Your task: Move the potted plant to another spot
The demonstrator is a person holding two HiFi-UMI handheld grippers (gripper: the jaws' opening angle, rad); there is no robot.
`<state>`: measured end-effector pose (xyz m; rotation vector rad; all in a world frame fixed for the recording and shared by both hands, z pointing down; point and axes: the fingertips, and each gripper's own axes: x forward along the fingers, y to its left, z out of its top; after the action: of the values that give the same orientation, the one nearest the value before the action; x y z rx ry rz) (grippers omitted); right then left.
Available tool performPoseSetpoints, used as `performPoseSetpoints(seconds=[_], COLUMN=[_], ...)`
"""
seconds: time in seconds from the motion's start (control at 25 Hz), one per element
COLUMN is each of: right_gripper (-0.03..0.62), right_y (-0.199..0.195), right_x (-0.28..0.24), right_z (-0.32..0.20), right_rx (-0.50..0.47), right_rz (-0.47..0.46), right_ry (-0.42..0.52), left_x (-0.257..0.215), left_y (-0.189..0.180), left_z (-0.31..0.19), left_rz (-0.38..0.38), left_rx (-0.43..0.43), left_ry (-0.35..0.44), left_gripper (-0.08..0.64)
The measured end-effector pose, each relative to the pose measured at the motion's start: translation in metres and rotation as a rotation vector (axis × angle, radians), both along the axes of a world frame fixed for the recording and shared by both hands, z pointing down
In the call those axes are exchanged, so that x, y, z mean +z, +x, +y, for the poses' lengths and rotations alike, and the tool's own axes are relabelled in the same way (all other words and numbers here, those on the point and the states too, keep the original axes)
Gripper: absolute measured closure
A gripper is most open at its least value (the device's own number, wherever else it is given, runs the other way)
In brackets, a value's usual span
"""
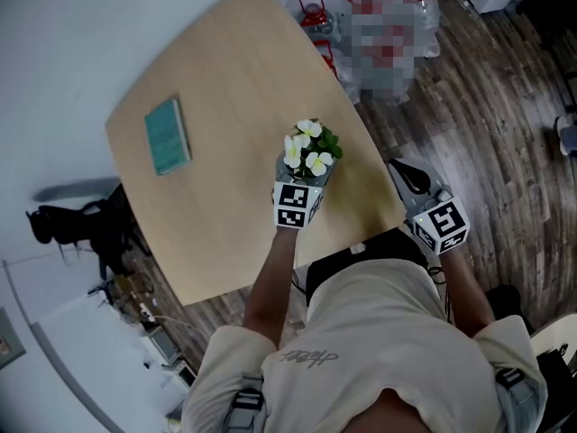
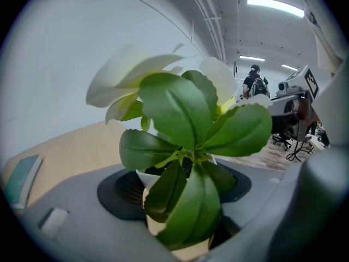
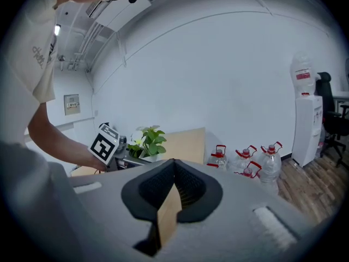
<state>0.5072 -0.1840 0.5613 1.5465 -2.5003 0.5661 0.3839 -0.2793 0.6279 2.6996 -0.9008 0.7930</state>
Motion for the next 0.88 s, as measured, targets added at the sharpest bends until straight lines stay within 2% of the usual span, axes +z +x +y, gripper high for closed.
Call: performPoseSetpoints(seconds=[0.12,0.44,0.88], right_gripper=[0.590,0.591,0.590], right_y=[0.008,0.020,0.039], right_x=[0.004,0.017,0.027], right_z=[-0.003,-0.004,-0.011], right_rx=[0.017,0.024,0.076], right_rz=[-0.023,-0.007,0.012], right_ry=[-0.016,-0.057,-0.077], left_x=[0.018,0.057,0.082], left_y=[0.003,0.006,0.007], left_z=[-0.008,-0.022,-0.029], left_rz=[-0.012,-0.044,-0.046], left_rx=[-0.009,-0.025,-0.064], left_ry=[-0.016,-0.023,-0.052], left_gripper=[0.202,0.202,0.202])
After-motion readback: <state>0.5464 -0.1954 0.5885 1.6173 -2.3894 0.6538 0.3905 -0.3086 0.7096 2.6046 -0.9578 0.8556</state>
